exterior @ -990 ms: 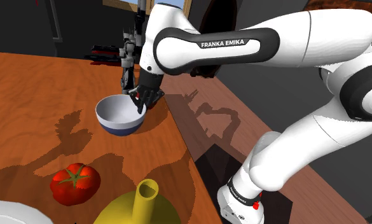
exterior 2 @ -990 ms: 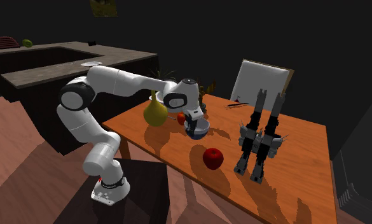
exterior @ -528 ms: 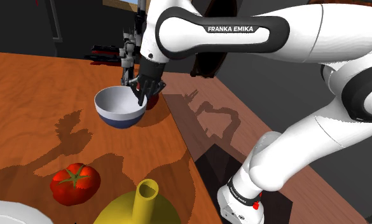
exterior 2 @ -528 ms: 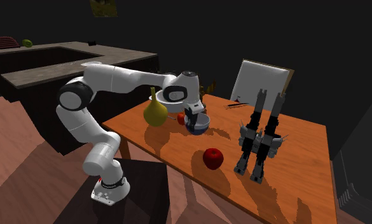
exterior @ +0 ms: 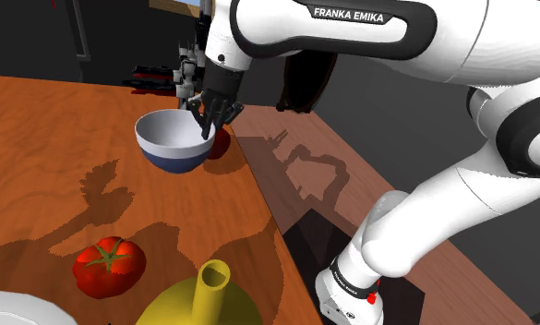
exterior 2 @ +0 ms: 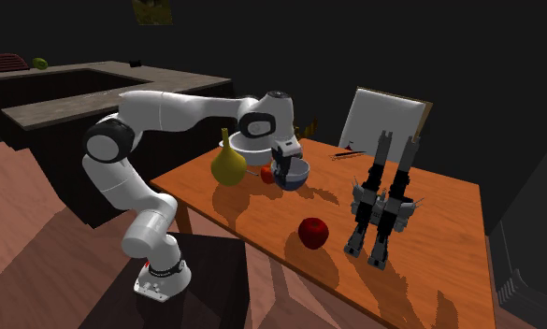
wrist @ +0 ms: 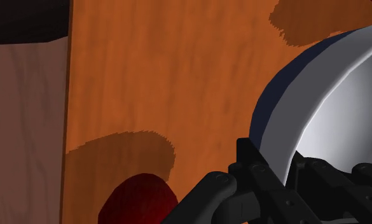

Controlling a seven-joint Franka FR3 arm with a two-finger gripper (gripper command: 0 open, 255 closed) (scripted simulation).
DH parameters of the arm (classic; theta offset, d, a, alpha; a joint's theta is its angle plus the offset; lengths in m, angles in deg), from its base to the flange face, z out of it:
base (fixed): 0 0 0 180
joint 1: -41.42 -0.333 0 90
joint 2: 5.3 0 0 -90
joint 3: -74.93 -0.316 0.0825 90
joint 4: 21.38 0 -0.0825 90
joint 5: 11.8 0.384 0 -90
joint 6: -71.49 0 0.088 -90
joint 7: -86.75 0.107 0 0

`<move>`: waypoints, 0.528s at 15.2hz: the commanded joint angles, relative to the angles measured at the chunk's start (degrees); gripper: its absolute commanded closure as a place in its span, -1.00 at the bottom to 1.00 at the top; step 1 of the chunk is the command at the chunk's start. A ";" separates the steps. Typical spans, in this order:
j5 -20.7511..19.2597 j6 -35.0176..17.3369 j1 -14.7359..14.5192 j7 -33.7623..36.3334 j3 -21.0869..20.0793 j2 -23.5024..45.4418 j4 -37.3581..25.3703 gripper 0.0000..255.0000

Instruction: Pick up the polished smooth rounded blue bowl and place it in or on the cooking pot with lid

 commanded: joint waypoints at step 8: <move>-0.45 7.01 0.20 0.74 0.29 0.65 -7.70 1.00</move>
